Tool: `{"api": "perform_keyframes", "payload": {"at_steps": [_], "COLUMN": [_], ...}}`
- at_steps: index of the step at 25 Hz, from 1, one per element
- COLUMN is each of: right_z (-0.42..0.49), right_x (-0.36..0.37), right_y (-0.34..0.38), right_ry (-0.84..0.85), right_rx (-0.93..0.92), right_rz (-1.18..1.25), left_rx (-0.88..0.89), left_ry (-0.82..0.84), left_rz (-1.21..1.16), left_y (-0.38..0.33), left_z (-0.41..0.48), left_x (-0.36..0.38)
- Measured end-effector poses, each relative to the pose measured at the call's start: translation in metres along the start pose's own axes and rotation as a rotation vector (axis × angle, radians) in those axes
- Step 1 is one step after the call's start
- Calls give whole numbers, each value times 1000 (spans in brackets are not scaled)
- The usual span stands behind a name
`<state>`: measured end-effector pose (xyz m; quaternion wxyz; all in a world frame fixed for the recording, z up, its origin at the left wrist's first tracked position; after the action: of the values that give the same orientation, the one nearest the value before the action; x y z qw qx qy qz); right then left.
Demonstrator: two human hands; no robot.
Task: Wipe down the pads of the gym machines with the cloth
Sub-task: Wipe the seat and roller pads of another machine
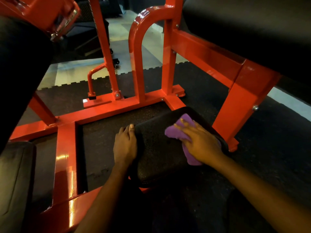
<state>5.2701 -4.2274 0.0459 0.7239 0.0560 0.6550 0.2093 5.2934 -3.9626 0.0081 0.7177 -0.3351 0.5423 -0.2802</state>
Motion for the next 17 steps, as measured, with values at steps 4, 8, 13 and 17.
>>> {"api": "perform_keyframes", "payload": {"at_steps": [4,8,13,17], "right_z": [12,105,45,-32], "right_x": [1,16,29,7], "right_y": [-44,-25,15,19], "right_ry": [-103,-32,99,167], "right_rx": [322,454,86,168], "right_rz": [-52,-62,-78,-141], "left_rx": [6,-19,-27,-29], "left_ry": [-4,-12,0,5], "left_rz": [16,-5,-27,-19], "left_y": [-1,-3,-3,-1], "left_z": [1,1,0,-1], "left_x": [0,-2,-3,-1]}}
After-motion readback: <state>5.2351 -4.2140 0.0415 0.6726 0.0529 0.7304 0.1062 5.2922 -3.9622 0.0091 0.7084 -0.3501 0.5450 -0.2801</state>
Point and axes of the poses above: each hand's wrist, its own z-axis towards the middle knuckle, its own x-axis out of the palm, y = z × x, the point moved 6 cm from there along z, towards the middle knuckle, and after that the axes turned 6 degrees about x, right-handed, at the moved point
